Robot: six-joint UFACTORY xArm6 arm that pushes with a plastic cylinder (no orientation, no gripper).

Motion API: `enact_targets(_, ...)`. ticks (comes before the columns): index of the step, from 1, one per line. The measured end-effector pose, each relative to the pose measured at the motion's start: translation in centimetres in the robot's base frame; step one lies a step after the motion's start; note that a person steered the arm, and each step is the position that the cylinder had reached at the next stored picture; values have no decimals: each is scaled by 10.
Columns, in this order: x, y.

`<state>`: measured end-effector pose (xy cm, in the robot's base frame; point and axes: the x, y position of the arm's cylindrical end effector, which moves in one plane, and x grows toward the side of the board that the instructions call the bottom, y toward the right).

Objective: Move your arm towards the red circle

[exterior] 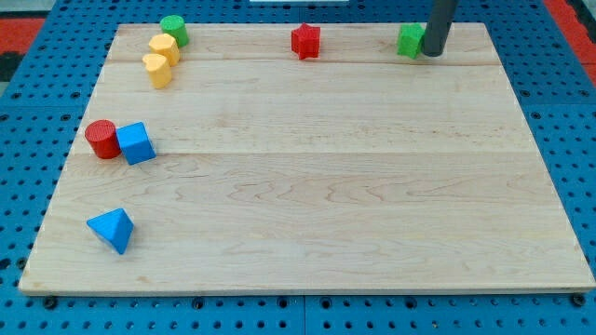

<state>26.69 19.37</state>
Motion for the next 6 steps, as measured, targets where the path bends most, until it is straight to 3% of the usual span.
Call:
enact_targets(1, 81, -28)
enact_targets(4, 236, -347)
enact_targets(5, 232, -479)
enact_targets(6, 208, -498)
